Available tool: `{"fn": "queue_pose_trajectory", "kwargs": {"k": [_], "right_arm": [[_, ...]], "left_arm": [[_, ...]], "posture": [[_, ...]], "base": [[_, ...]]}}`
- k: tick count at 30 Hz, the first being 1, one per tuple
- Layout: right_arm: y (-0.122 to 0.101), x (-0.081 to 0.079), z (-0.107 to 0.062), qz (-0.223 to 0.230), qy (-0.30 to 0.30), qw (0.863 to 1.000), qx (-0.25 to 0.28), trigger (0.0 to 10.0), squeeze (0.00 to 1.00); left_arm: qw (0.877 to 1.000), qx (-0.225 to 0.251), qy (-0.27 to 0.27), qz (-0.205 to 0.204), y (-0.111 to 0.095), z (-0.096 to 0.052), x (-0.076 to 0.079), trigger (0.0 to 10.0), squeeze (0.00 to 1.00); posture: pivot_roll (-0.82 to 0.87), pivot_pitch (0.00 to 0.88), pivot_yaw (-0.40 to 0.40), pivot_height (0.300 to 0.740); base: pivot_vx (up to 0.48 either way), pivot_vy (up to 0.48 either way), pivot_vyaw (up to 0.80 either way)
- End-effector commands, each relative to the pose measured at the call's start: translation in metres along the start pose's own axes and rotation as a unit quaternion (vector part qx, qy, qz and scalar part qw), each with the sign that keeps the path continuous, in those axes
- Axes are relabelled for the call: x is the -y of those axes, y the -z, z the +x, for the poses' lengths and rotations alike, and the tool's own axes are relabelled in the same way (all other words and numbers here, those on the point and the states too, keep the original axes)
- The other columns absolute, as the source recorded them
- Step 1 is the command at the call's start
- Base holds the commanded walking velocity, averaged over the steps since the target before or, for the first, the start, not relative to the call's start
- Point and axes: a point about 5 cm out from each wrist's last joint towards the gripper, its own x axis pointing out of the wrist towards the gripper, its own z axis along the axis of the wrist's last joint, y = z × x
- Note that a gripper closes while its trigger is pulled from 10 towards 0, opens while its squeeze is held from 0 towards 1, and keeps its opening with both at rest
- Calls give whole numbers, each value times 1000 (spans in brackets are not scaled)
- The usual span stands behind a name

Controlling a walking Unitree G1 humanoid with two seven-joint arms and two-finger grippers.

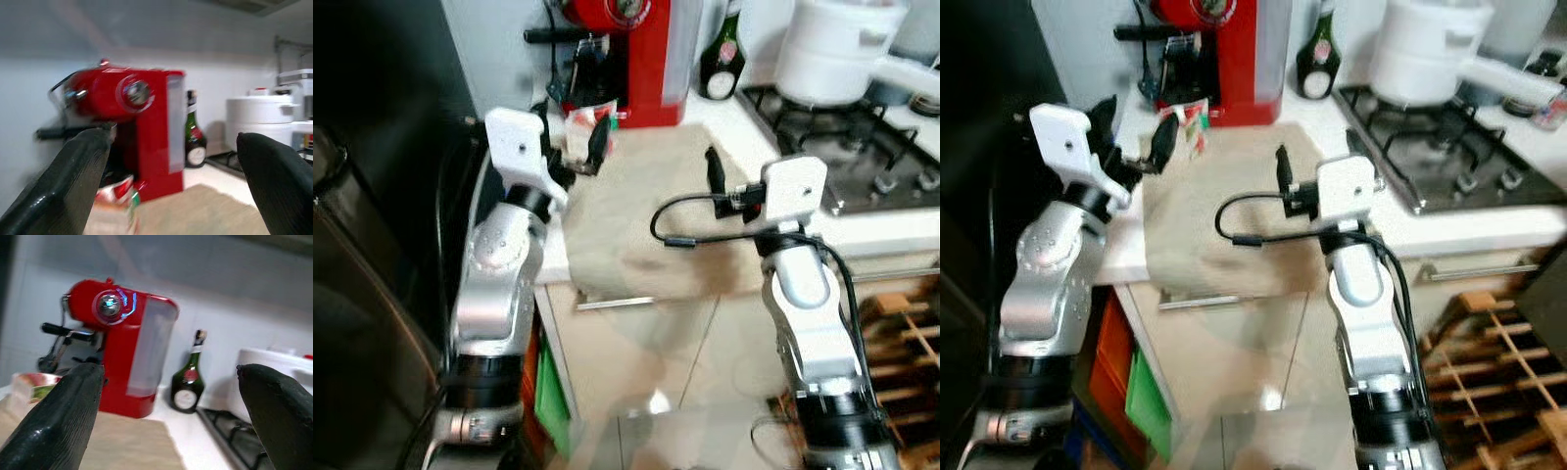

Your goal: Restocking fridge

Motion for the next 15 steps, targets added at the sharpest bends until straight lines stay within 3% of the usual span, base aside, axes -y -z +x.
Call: {"fn": "queue_pose_trajectory", "kwargs": {"k": [1,7,11,15], "right_arm": [[1,1,3,1,-3,1000,-1,10000,0],[3,-1,3,3,-8,1000,0,10000,0],[4,-3,2,4,-11,1000,0,10000,0],[3,-3,2,4,-14,1000,0,10000,0]], "left_arm": [[1000,10,24,4,-5,3,9,10000,0],[999,10,40,1,-6,4,13,10000,0],[1000,5,12,-3,-4,6,6,10000,0],[1000,-8,8,-2,-3,11,0,10000,0]], "posture": [[-20,0,28,740],[-18,0,28,740],[-21,0,29,740],[-23,0,26,740]], "base": [[472,0,0],[472,0,0],[457,0,0],[0,0,0]]}}
